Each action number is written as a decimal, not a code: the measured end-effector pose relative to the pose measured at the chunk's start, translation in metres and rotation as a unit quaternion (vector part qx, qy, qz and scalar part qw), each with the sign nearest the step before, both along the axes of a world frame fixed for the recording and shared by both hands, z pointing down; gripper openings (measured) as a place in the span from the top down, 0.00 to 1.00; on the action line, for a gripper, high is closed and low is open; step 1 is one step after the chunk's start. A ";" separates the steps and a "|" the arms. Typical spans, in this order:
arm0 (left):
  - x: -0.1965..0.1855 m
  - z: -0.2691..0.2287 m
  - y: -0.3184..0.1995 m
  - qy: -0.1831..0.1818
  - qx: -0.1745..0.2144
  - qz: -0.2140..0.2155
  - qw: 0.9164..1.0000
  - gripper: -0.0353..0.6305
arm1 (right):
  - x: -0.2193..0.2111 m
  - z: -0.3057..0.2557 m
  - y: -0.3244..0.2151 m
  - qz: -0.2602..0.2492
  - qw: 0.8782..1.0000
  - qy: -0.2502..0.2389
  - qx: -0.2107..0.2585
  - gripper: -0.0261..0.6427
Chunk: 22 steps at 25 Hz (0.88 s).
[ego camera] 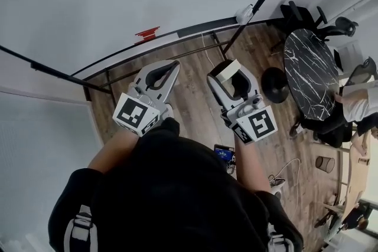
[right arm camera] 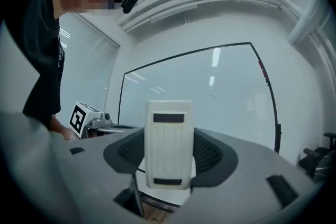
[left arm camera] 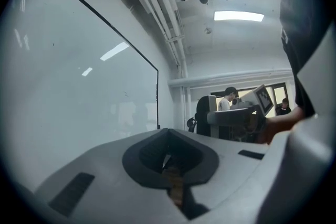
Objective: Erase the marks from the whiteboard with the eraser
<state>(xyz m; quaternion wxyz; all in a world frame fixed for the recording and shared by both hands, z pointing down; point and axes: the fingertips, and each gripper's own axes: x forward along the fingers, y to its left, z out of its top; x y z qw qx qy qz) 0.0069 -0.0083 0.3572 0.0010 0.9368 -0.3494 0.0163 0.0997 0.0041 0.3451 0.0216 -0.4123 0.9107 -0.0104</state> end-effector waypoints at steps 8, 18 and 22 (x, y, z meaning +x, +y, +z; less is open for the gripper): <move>-0.027 -0.007 -0.095 0.014 0.003 0.002 1.000 0.94 | -0.022 -0.008 -0.094 0.012 1.000 0.002 -0.002 0.59; -0.054 -0.018 -0.186 0.031 0.005 0.010 0.999 0.94 | -0.034 -0.032 -0.202 0.063 0.998 0.001 0.015 0.59; -0.052 -0.006 -0.214 0.035 0.008 0.012 0.999 0.94 | -0.027 -0.036 -0.249 0.083 0.996 0.003 0.035 0.59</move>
